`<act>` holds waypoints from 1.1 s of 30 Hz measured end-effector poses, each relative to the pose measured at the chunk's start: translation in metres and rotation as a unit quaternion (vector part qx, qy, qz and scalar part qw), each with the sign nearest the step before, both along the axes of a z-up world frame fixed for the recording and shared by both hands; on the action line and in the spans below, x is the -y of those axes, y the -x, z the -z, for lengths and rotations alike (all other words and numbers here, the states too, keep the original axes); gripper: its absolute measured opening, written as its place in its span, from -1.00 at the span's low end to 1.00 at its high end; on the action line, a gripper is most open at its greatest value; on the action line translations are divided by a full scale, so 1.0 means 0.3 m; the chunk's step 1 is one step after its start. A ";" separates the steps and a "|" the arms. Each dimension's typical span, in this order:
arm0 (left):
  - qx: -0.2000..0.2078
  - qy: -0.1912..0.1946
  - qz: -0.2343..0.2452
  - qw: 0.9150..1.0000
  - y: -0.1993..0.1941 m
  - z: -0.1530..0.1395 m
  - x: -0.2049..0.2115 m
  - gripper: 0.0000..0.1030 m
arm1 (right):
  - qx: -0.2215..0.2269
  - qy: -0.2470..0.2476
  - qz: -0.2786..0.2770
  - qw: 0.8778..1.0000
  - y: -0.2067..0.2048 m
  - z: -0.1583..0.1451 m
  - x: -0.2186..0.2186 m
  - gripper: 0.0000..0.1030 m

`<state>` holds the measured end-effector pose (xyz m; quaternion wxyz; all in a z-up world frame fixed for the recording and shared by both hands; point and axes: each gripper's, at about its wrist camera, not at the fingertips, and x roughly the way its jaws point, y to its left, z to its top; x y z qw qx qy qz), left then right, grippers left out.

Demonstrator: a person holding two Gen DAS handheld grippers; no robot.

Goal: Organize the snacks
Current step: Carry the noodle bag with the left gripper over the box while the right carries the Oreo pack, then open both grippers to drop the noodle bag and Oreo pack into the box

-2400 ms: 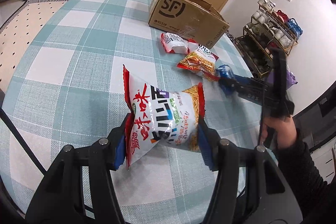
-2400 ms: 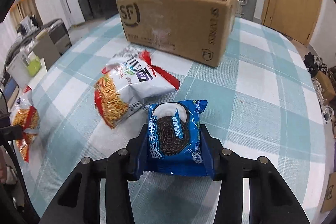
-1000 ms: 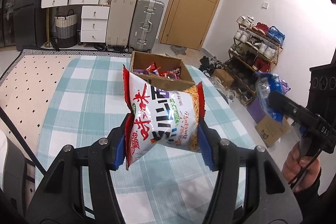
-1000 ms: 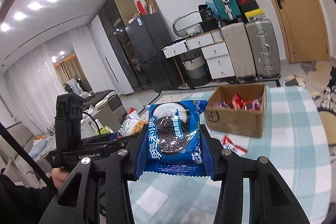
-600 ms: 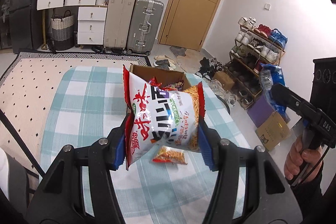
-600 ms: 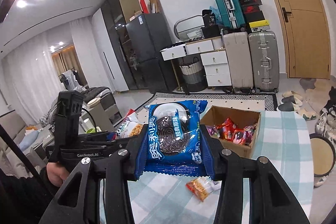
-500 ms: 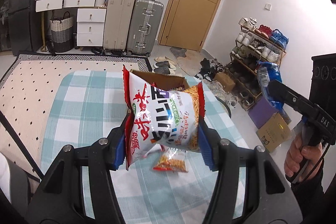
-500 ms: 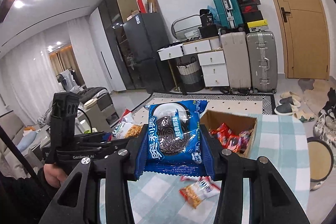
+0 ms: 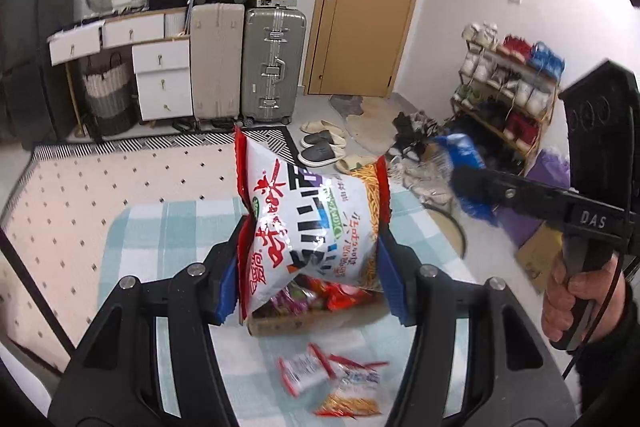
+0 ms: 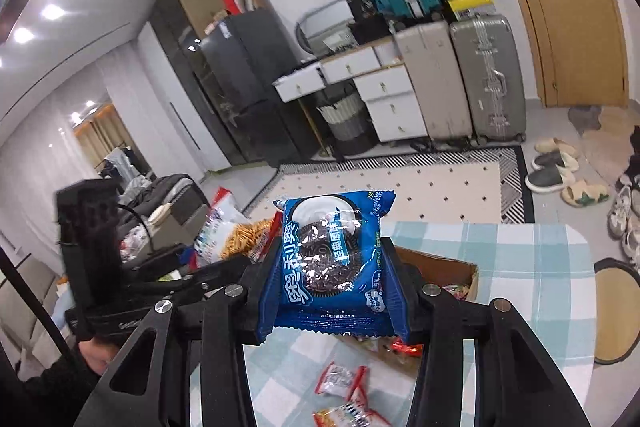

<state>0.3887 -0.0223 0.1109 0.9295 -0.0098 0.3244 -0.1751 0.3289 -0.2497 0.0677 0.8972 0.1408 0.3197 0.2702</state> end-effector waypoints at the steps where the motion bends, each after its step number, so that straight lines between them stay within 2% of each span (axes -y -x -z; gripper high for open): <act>1: 0.000 -0.007 -0.001 1.000 -0.038 0.012 0.022 0.07 | -0.008 0.008 0.003 1.000 -0.036 0.029 -0.008 -0.12; 3: -0.022 -0.007 0.007 1.000 -0.122 0.054 0.056 0.07 | -0.029 0.027 0.008 0.999 -0.124 0.100 -0.024 -0.12; 7: -0.070 -0.006 0.004 0.998 -0.272 0.174 0.090 0.07 | -0.058 0.048 0.014 0.997 -0.217 0.247 -0.033 -0.12; 10: -0.090 -0.022 0.003 0.996 -0.332 0.279 0.114 0.07 | -0.075 0.053 0.014 0.996 -0.259 0.361 -0.036 -0.12; 16: -0.138 -0.006 0.006 0.990 -0.395 0.465 0.116 0.07 | -0.096 0.058 0.010 0.994 -0.314 0.514 -0.042 -0.12; 18: -0.137 -0.016 0.000 0.990 -0.410 0.508 0.119 0.07 | -0.097 0.069 0.009 0.993 -0.325 0.542 -0.050 -0.12; 21: -0.150 -0.012 0.002 0.989 -0.436 0.560 0.124 0.08 | -0.100 0.078 0.003 0.992 -0.339 0.570 -0.063 -0.12; 24: -0.157 -0.020 -0.003 0.987 -0.454 0.595 0.124 0.08 | -0.103 0.073 -0.001 0.992 -0.343 0.583 -0.066 -0.11; 27: -0.157 -0.021 -0.014 0.987 -0.447 0.601 0.113 0.13 | -0.097 0.079 0.006 0.992 -0.337 0.583 -0.061 0.04; 29: -0.153 -0.023 -0.017 0.988 -0.431 0.591 0.112 0.32 | -0.092 0.063 0.009 0.994 -0.324 0.574 -0.045 0.17; 30: -0.147 -0.026 -0.022 0.989 -0.422 0.585 0.107 0.41 | -0.092 0.059 0.008 0.994 -0.317 0.570 -0.038 0.34; 31: -0.142 -0.026 -0.025 0.989 -0.408 0.572 0.098 0.56 | -0.087 0.061 0.011 0.994 -0.301 0.561 -0.029 0.37; 33: -0.135 -0.022 -0.031 0.990 -0.380 0.543 0.081 0.57 | -0.079 0.063 0.012 0.995 -0.268 0.543 -0.023 0.37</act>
